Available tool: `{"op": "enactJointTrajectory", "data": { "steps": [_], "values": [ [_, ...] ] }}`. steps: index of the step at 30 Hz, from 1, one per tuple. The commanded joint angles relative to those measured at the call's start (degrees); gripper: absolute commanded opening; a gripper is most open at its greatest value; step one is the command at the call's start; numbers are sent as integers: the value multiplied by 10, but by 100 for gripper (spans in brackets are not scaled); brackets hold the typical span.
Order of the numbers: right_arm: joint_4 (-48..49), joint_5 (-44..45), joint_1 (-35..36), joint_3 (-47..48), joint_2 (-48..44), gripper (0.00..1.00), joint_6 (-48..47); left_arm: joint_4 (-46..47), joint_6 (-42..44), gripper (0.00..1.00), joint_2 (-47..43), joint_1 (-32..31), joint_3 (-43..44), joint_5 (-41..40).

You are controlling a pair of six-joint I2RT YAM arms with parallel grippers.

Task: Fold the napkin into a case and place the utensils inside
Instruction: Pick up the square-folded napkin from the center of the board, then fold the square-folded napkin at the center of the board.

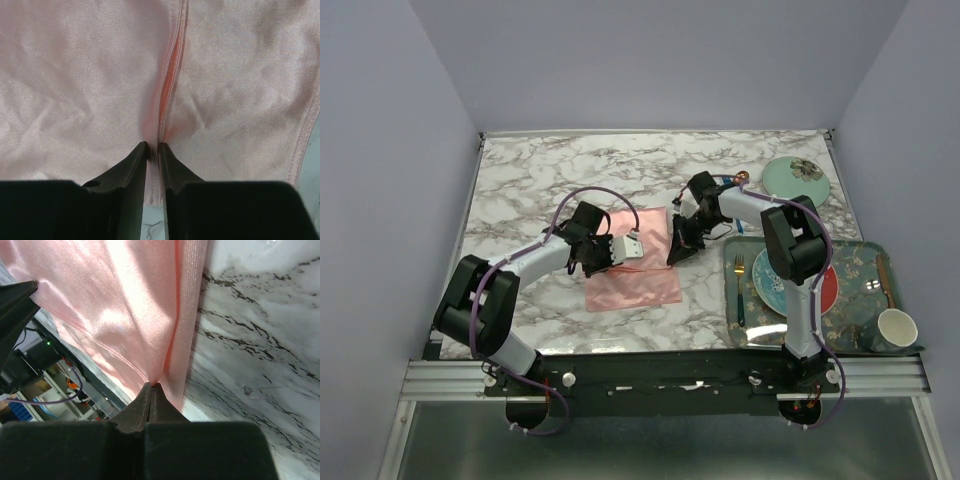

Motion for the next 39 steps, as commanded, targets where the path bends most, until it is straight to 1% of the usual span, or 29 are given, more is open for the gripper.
{"op": "enactJointTrajectory", "data": {
  "steps": [1, 5, 6, 9, 17, 26, 34, 39],
  "values": [
    [-10, -3, 3, 17, -11, 1, -14, -15, 7, 22, -19, -4, 14, 12],
    [-10, -9, 3, 15, -20, 1, -17, -26, 3, 11, -23, -4, 19, 12],
    [-10, -10, 3, 15, -22, 1, -19, -29, 0, 6, -24, -3, 21, 15],
    [-13, -14, 3, 12, -32, 1, -24, -43, -7, 0, -33, -4, 29, 22],
    [-23, -34, 3, -24, -63, 1, -37, -81, -11, 0, -56, -9, 28, 28],
    [-49, -44, 3, -60, -89, 1, -59, -130, -21, 0, -95, -38, 27, 53],
    [-66, -43, 3, -75, -96, 1, -72, -155, -24, 0, -106, -61, 19, 71],
    [-79, -40, 3, -80, -101, 1, -78, -160, -21, 0, -104, -64, 8, 73]
  ]
}}
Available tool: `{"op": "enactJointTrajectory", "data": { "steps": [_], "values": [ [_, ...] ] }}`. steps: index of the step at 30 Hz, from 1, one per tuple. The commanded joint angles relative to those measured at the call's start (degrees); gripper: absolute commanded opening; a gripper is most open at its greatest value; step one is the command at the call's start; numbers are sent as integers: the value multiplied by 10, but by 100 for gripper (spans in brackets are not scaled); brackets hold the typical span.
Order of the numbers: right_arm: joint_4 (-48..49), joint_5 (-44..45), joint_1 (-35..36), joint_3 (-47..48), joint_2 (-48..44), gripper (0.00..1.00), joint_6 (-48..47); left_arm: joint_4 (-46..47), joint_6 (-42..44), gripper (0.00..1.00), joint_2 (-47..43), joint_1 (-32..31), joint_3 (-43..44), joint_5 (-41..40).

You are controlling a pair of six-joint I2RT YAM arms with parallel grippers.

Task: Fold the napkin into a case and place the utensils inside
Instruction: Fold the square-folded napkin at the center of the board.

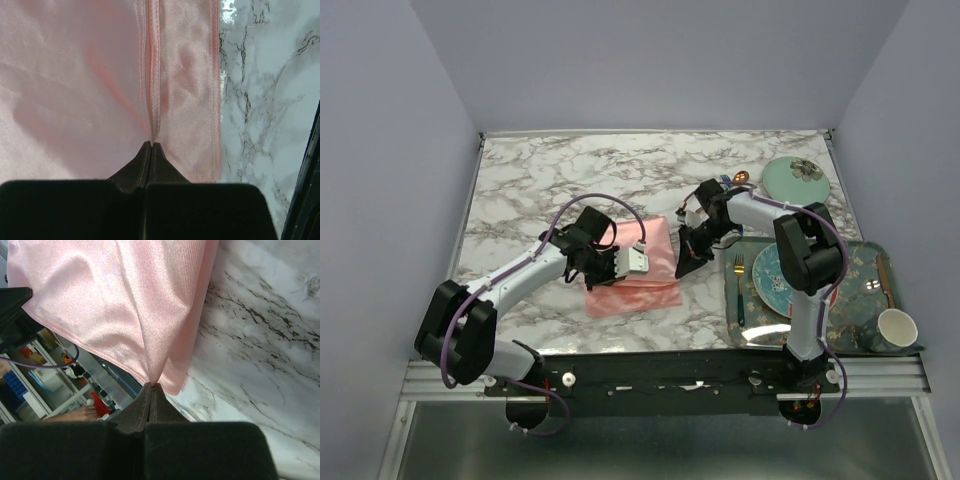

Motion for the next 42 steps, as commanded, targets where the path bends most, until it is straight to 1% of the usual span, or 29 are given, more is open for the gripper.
{"op": "enactJointTrajectory", "data": {
  "steps": [1, 7, 14, 18, 21, 27, 29, 32, 36, 42],
  "values": [
    [-27, -8, 3, -11, -30, 1, -17, -21, -1, 0, -11, -6, -13, 25],
    [-24, -16, 3, -22, -25, 1, -15, -16, -3, 0, -8, -6, -26, 22],
    [7, 1, 4, 2, 33, 1, 2, 32, -36, 0, 31, -7, -45, -6],
    [10, 20, 3, 50, 79, 1, 8, 52, -50, 0, 81, -4, -34, -24],
    [9, 42, 3, 86, 94, 1, 8, 64, -57, 0, 111, 4, -22, -34],
    [-9, 70, -8, 167, 129, 1, -4, 75, -40, 0, 154, 43, 17, -47],
    [-9, 69, -8, 175, 119, 1, -17, 68, -33, 0, 160, 57, 31, -44],
    [-9, 44, -7, 171, 103, 1, -21, 53, -31, 0, 156, 59, 51, -35],
    [-5, 0, -7, 153, 59, 1, -20, 31, -45, 0, 132, 59, 76, -23],
    [-1, -40, -6, 138, 21, 1, -9, 6, -56, 0, 89, 59, 93, -32]
  ]
}}
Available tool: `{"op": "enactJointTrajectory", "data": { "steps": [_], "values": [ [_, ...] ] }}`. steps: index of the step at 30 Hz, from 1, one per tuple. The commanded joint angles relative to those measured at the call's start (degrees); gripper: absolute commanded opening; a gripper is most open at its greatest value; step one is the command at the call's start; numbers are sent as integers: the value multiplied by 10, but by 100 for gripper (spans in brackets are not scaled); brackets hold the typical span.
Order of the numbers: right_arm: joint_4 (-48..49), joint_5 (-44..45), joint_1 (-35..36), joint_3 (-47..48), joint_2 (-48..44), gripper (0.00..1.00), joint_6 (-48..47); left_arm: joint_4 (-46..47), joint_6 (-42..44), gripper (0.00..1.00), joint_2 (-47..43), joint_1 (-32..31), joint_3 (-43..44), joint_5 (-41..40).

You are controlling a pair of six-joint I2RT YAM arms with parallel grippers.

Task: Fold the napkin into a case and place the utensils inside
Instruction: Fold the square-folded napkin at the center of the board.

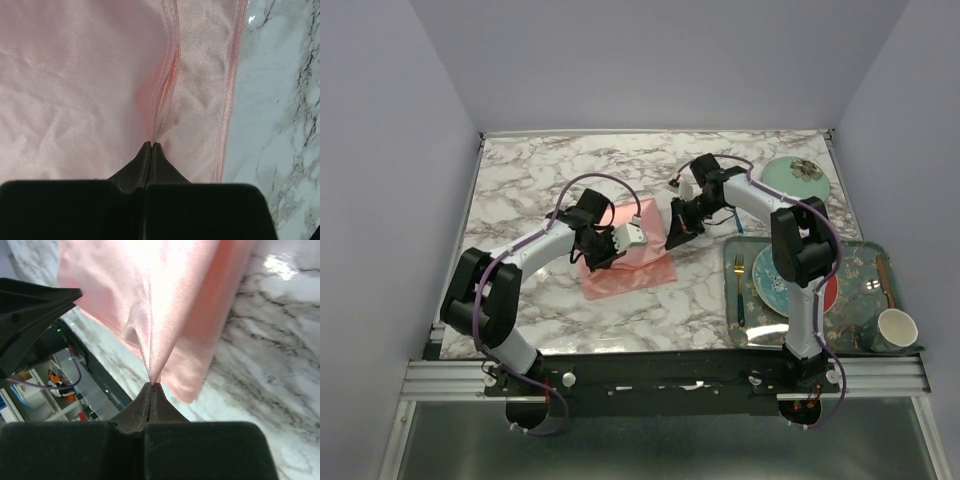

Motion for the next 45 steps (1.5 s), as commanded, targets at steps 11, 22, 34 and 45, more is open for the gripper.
{"op": "enactJointTrajectory", "data": {
  "steps": [11, 22, 34, 45],
  "values": [
    [12, -52, 16, -93, -46, 1, 8, -63, 1, 0, -80, -4, -15, 3],
    [19, -5, 17, -65, 35, 8, 9, 13, 2, 0, -12, -10, -66, -24],
    [24, 29, 11, 46, 89, 10, -13, 51, -31, 48, -87, 0, -65, 20],
    [22, 48, -12, 119, 60, 38, -77, 120, -72, 49, -14, -4, -20, -11]
  ]
}}
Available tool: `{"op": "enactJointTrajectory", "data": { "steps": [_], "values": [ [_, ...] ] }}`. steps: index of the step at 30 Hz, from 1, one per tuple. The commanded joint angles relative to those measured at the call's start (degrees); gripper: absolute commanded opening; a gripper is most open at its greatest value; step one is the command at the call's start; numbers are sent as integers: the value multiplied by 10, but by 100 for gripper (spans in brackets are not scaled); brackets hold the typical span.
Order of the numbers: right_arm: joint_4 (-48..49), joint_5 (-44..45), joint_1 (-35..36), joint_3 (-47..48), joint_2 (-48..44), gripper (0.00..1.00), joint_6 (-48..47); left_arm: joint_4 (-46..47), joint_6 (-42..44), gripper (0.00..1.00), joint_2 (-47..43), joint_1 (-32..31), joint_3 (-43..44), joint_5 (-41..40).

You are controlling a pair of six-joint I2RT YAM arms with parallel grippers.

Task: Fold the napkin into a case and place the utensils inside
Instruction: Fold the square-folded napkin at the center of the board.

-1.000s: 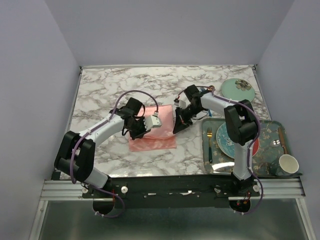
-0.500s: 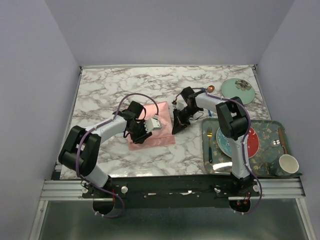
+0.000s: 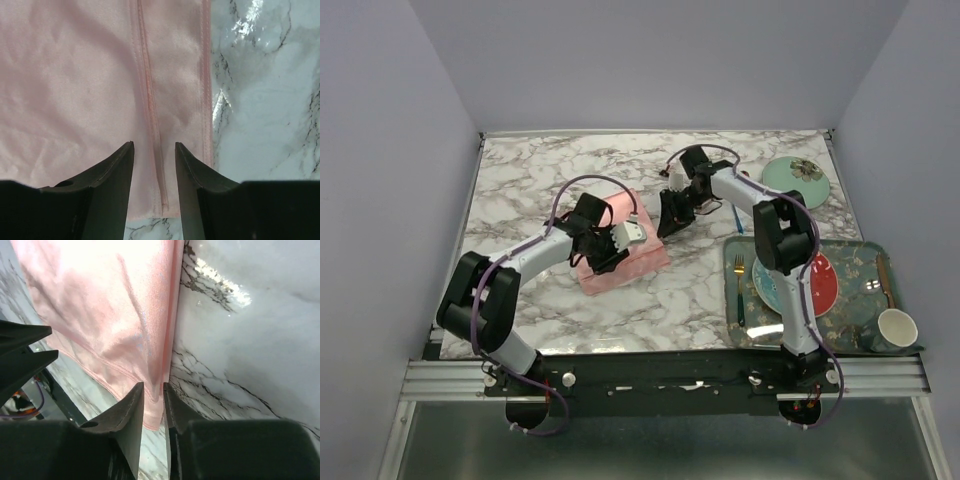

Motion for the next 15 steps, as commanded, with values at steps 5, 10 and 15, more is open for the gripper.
{"op": "enactJointTrajectory", "data": {
  "steps": [5, 10, 15],
  "values": [
    [55, -42, -23, -133, -145, 45, 17, 52, -22, 47, 52, -9, 44, -20],
    [200, -137, -22, -292, -202, 37, 212, 54, -21, 45, 68, -17, 53, -15],
    [295, -143, -12, -357, -208, 30, 310, 52, -18, 45, 83, -21, 54, -21]
  ]
}}
